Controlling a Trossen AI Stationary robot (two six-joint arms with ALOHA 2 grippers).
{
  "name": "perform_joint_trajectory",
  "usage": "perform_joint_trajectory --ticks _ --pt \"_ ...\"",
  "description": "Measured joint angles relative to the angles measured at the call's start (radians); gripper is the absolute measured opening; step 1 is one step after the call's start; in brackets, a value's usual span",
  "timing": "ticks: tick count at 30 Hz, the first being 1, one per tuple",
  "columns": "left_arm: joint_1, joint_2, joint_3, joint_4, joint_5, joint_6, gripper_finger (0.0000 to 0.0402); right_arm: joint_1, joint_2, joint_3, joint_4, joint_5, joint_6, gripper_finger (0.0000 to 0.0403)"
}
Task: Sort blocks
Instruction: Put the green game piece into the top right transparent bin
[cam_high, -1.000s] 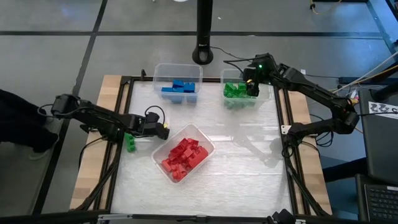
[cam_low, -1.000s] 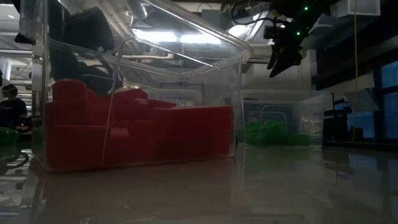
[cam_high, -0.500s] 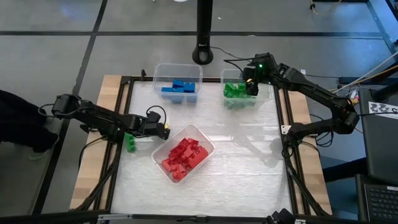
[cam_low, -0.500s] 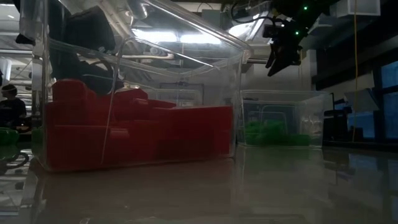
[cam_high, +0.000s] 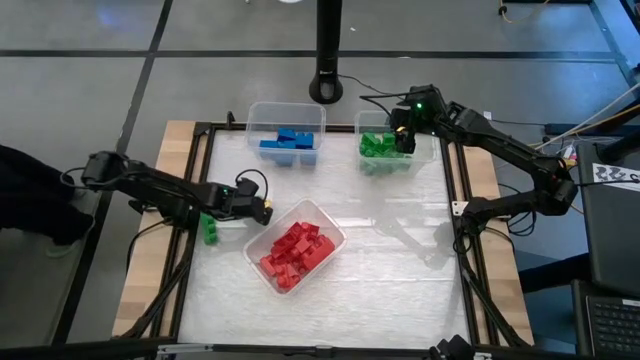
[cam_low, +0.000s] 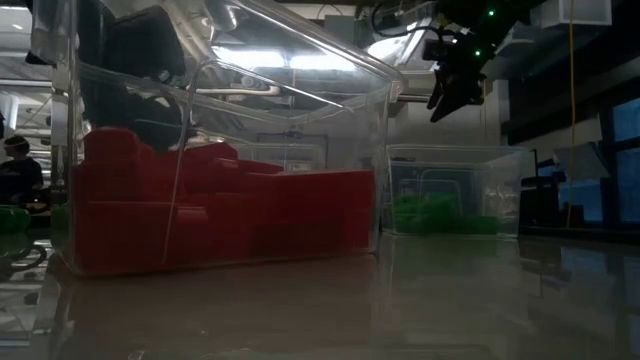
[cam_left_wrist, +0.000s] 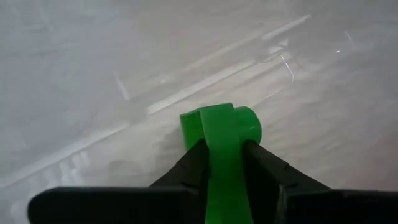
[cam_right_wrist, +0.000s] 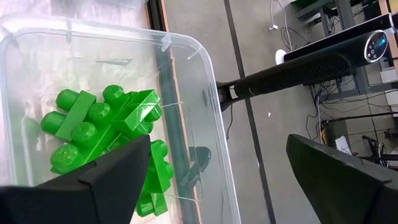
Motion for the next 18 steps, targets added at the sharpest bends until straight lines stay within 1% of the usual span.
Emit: perform_joint_trajectory --ticks 4,6,10,15,18 --pt "0.0 -0.021 0.023 -0.046 -0.023 0.02 0.0058 0.0 0.0 0.0 -0.002 0.001 0.0 0.0374" --pt "0.0 -0.029 0.029 -0.048 -0.037 0.038 0.0032 0.0 0.0 0.0 -0.012 0.002 0.0 0.0374" --pt "0.003 -0.041 0.032 -0.047 -0.043 0.077 0.0001 0.0 0.0 0.0 -0.011 0.003 0.0 0.0374" --pt "0.003 -0.04 0.032 -0.049 -0.039 0.089 0.0005 0.0 0.0 0.0 -0.01 0.003 0.0 0.0374" --pt "0.003 -0.041 0.032 -0.059 -0.02 0.09 0.0 0.0 0.0 0.0 -0.01 0.003 0.0 0.0374"
